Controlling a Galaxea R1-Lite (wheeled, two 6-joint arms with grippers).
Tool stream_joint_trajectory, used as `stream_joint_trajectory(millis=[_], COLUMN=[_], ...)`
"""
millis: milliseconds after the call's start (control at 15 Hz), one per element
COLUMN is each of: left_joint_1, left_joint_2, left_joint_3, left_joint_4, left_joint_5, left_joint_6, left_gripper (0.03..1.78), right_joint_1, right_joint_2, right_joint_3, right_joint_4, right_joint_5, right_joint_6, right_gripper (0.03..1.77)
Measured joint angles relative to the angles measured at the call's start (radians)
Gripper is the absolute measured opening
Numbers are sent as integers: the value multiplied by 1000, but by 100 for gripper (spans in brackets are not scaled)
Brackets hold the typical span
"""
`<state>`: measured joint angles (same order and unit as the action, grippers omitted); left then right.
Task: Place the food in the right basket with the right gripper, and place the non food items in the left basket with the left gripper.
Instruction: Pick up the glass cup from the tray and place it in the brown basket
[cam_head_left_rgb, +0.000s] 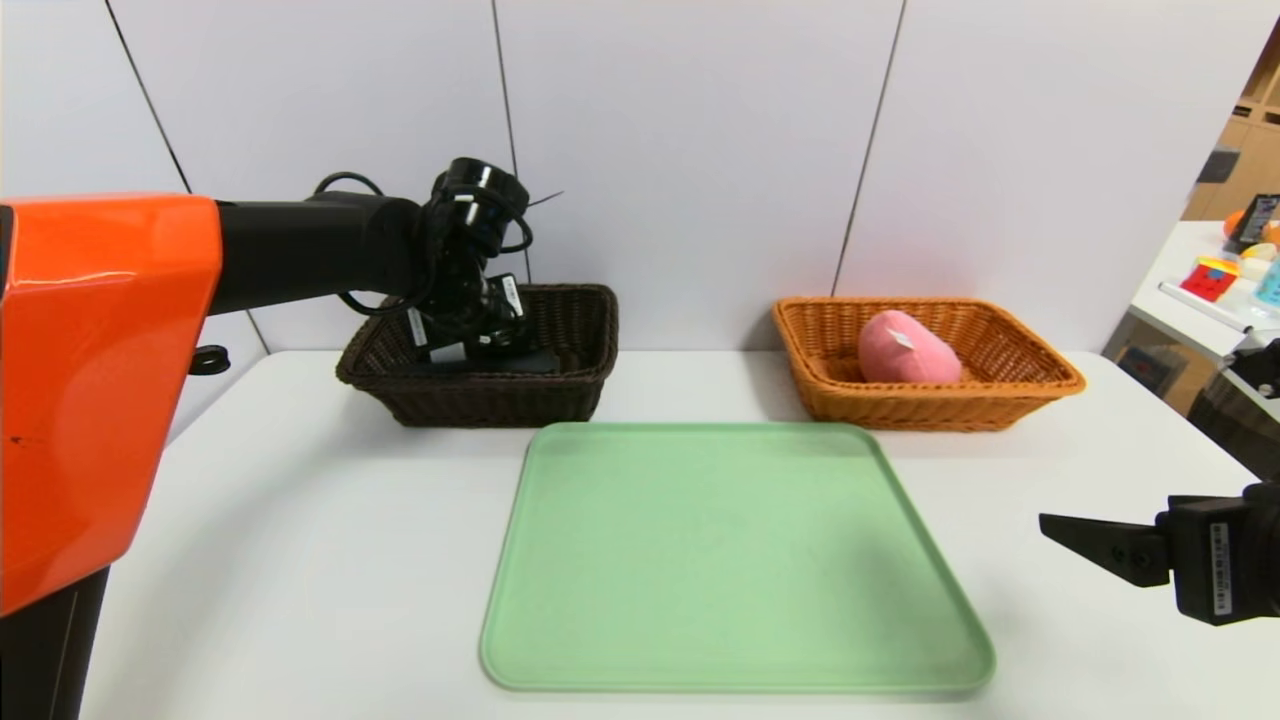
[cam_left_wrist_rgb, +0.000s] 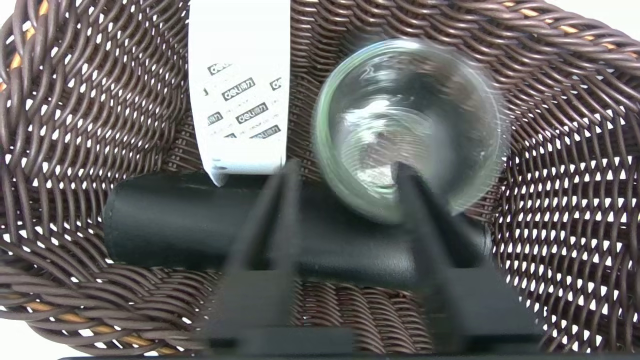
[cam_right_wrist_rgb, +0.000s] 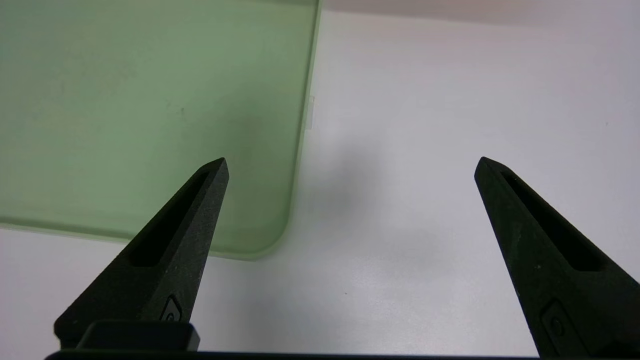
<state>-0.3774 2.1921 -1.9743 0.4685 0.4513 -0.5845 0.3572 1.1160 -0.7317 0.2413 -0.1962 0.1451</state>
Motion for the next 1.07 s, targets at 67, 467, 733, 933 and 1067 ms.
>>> stream_joint_trajectory(millis=[67,467,733,933,1067], left_joint_1=[0,-2,-61,-76,-75], left_joint_2=[-1,-16,-169,-327,-423], left_joint_3=[0,0,3,56,163], left_joint_4=[0,0,81,140,144], left_joint_5=[0,1,13,-22,-79], left_joint_6=[0,3,112,387,550], left_gripper=[90,133,148,155,159], right_joint_1=[0,5,5,3,1], right_joint_2=[-1,-2,-5,-8,-8], right_joint_3=[1,2,0,-25,-76], right_joint_4=[0,0,1,12,79], right_joint_5=[-1,-4,-20,-20,-17], right_joint_6=[0,-1,-3,-64,-105], right_gripper=[170,170,170,170,170])
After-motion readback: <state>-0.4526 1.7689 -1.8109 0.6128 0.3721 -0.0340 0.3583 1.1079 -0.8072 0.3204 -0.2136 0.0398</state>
